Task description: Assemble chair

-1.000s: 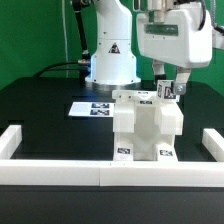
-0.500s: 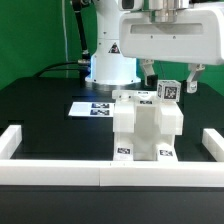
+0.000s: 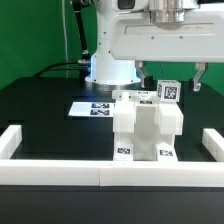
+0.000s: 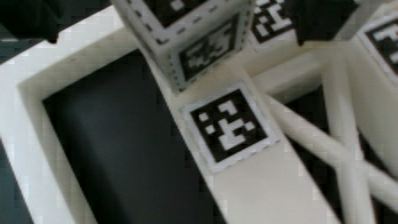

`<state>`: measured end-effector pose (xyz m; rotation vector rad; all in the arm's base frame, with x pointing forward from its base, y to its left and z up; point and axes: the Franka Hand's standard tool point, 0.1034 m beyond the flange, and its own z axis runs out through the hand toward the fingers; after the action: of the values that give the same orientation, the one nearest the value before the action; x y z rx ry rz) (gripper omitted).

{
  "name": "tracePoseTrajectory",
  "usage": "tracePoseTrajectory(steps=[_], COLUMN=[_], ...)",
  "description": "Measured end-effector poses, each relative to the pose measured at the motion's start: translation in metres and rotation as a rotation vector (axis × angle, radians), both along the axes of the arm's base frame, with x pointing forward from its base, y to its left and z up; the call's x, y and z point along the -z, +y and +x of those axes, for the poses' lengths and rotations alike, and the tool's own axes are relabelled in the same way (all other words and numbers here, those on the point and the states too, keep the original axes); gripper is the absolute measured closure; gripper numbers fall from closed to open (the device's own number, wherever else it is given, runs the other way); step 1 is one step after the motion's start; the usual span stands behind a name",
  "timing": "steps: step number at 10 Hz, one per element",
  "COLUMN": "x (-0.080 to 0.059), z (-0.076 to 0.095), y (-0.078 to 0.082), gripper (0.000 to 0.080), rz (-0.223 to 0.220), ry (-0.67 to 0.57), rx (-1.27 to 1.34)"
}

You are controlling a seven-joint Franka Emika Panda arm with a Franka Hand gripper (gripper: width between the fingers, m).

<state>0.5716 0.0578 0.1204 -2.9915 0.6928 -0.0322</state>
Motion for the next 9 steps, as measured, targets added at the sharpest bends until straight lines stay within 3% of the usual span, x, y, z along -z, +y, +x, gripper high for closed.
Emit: tracePoseTrajectory(steps=[5,7,9], x=[0.0003,0.0005,0.0005], z=[-0.0003,-0.0006,-0.0006], y=[-0.0005,-0.0008,-0.0009], gripper=[0.0151,0.0163,0.0517], rz=[-0.022,-0.023,-0.023], ry=[-0.019,-0.020,-0.020], rx=[-0.354,-0.373,-0.372])
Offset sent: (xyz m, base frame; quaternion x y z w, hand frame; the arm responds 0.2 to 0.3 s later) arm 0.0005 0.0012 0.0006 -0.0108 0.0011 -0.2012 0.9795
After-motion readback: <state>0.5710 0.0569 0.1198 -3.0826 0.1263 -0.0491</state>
